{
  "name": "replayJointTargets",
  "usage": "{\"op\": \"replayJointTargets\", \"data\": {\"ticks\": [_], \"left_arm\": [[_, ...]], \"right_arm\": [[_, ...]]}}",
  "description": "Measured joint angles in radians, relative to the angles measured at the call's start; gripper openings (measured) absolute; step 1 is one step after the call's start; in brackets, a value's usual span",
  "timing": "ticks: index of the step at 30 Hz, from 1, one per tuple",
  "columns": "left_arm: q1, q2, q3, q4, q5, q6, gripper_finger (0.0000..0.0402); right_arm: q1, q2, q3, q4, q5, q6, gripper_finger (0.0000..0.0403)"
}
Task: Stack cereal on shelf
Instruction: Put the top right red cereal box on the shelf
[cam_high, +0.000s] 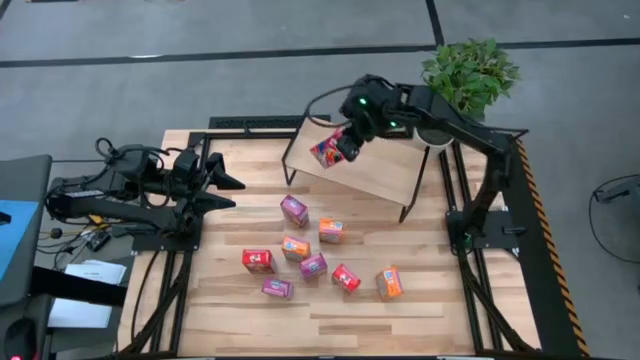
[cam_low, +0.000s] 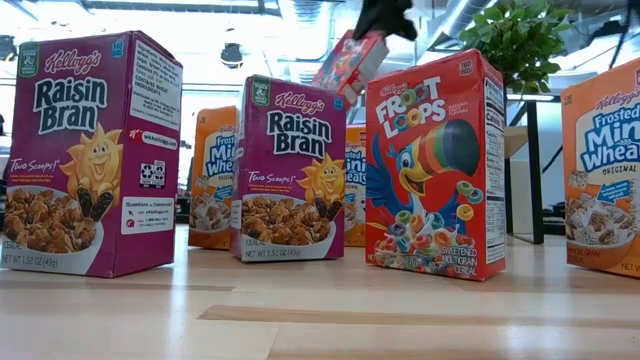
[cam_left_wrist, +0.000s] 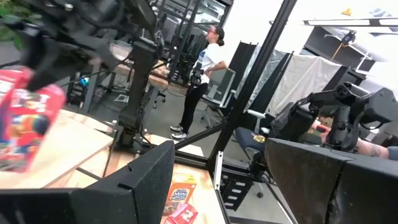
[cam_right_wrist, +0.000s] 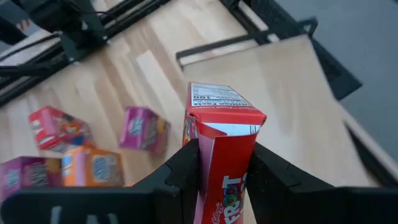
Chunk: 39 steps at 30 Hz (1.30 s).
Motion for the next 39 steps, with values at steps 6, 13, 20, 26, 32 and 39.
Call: {"op": "replayJointTargets", "data": {"ticks": [6, 13, 20, 26, 32, 39], "left_arm": [[0.000, 0.000, 0.000, 0.000, 0.000, 0.007, 0.0244], [0.000, 0.000, 0.000, -0.006, -0.014, 0.031, 0.0244], [0.000, 0.000, 0.000, -0.017, -0.021, 0.029, 0.0244], [0.000, 0.000, 0.000, -0.017, -0.024, 0.029, 0.0244], [0.000, 0.000, 0.000, -0.016, -0.024, 0.029, 0.0244], [0.000, 0.000, 0.000, -0.016, -0.051, 0.029, 0.0244]], "right_arm": [[-0.033, 0.149, 0.245, -0.081, 0.035, -0.109, 0.0129], [-0.047, 0.213, 0.230, -0.115, 0.124, -0.185, 0.0130], [-0.052, 0.248, 0.228, -0.166, 0.149, -0.219, 0.0129], [-0.040, 0.246, 0.228, -0.129, 0.169, -0.231, 0.0139], [-0.041, 0.248, 0.228, -0.131, 0.170, -0.237, 0.0165], [-0.041, 0.249, 0.228, -0.115, 0.170, -0.237, 0.0213]]}}
